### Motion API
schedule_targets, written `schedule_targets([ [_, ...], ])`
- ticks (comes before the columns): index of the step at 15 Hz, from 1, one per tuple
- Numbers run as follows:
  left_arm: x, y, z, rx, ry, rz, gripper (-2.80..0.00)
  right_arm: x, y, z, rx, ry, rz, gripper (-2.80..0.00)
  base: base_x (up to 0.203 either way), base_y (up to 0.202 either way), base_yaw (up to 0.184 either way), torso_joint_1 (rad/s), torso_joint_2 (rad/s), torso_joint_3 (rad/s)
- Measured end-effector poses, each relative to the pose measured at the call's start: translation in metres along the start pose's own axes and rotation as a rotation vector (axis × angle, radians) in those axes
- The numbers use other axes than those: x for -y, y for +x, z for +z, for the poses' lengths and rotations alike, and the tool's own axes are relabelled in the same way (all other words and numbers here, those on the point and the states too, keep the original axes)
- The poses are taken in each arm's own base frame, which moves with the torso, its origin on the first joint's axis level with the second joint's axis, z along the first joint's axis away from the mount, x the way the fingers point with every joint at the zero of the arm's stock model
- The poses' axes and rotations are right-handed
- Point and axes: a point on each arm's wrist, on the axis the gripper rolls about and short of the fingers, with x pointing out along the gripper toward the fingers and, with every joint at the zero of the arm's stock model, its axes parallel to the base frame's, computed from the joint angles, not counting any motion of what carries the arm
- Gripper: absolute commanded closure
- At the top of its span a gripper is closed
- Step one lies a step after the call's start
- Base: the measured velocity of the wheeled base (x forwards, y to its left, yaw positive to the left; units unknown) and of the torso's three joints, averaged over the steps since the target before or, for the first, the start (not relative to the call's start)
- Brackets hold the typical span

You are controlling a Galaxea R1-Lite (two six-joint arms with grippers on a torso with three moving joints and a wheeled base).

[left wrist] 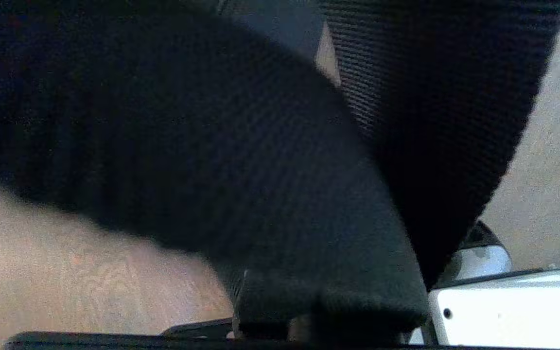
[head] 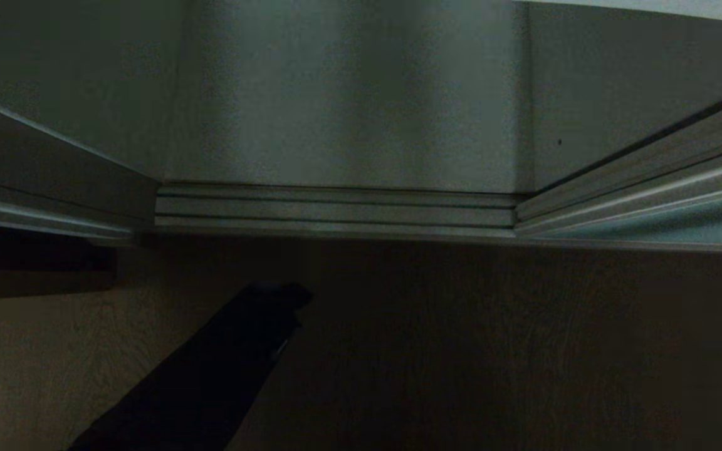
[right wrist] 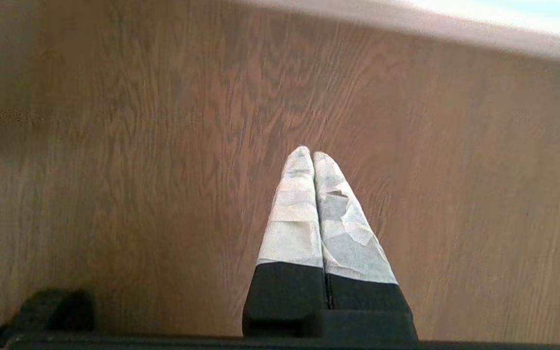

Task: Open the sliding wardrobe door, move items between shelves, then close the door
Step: Place the bag on the lower shelf

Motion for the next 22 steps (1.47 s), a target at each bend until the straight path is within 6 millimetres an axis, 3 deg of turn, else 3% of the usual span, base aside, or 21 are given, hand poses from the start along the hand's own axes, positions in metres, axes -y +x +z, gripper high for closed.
schedule_targets([
  [12,-0.005,0.017,-0.03,-0.046,-0.042,-0.038,0.0,0.0,-0.002,-0.001,0.024,0.0,-0.002,0.0,0.0,0.0,0.0,0.0,0.0,-0.048],
  [17,-0.006,0.048,0.005,-0.031,-0.132,-0.045,0.0,0.0,-0.002,-0.001,0.026,-0.001,-0.002,0.0,0.0,0.0,0.0,0.0,0.0,0.0],
  [22,-0.005,0.097,0.075,0.13,-0.116,-0.081,0.0,0.0,-0.002,-0.001,0.026,-0.001,-0.002,0.0,0.0,0.0,0.0,0.0,0.0,0.0],
])
